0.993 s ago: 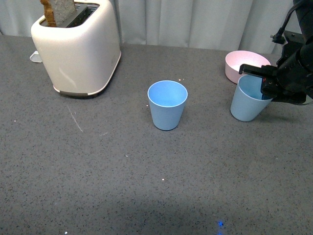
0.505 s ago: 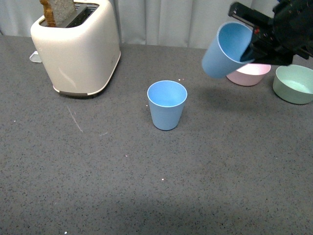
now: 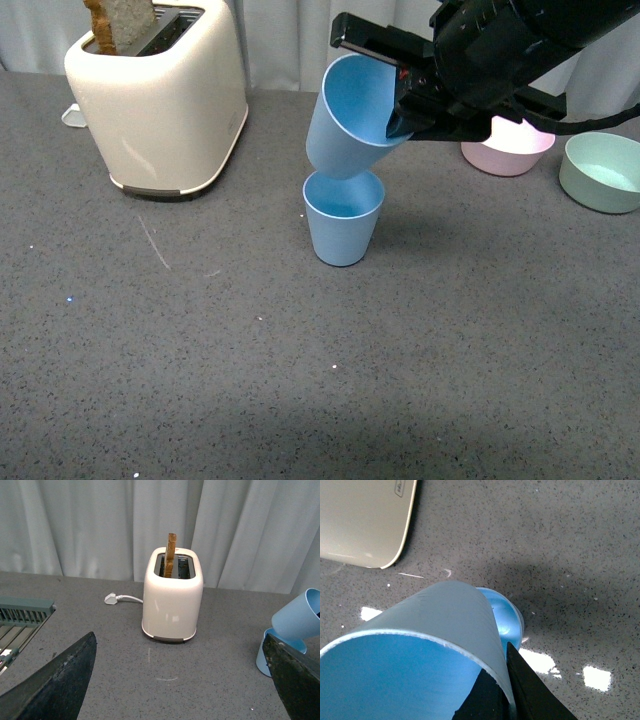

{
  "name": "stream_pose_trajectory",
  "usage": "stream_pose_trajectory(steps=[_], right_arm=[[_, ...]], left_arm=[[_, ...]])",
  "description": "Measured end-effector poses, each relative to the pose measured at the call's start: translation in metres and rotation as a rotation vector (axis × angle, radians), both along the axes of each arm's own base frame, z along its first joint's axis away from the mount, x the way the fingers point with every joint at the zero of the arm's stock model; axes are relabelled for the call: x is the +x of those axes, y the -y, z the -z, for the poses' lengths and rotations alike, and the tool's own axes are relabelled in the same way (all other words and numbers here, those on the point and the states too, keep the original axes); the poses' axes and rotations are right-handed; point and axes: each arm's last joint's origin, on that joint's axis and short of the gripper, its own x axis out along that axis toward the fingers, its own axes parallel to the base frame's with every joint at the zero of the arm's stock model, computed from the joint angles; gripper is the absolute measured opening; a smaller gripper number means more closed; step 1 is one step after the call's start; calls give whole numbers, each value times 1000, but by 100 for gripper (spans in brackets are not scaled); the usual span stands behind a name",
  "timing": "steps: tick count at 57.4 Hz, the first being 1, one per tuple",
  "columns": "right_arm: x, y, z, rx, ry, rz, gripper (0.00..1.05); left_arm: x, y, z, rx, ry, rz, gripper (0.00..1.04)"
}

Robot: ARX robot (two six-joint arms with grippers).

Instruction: Stack blue cups with both arms

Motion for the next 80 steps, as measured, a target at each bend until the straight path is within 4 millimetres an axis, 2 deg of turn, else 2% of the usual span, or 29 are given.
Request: stream_pose_trajectory(steps=[18,29,34,39,43,46,49,51,56,58,69,80], right_arm=[[1,-6,11,-22,-28,-5,1],[4,-7,8,3,13,-17,29],[5,-7,5,3,31,-17,48],[5,-7,6,-19,59,-11,60],[3,0,17,-165,330,72,51],[-12,15,27,-289,543,158,40],[-29,31,31,-309,684,218,31],[-39,42,27,-298,778,244,26],[-68,69,-1,-254,985,310,8],[-77,78,-10,-248,1023,328,1],[-123,106,3,-279,977,294,1],[-153,122,-1,-275,991,294,1]], left_arm=[[0,0,0,0,0,0,98],[0,0,0,0,0,0,98],[0,0,0,0,0,0,98],[0,0,0,0,0,0,98],[0,0,0,0,0,0,98],[0,0,0,0,0,0,98],[0,0,0,0,0,-2,98],[0,0,0,0,-1,-3,98],[0,0,0,1,-1,-2,98],[0,0,0,0,-2,-2,98],[0,0,0,0,-2,-1,98],[0,0,0,1,-2,-1,98]])
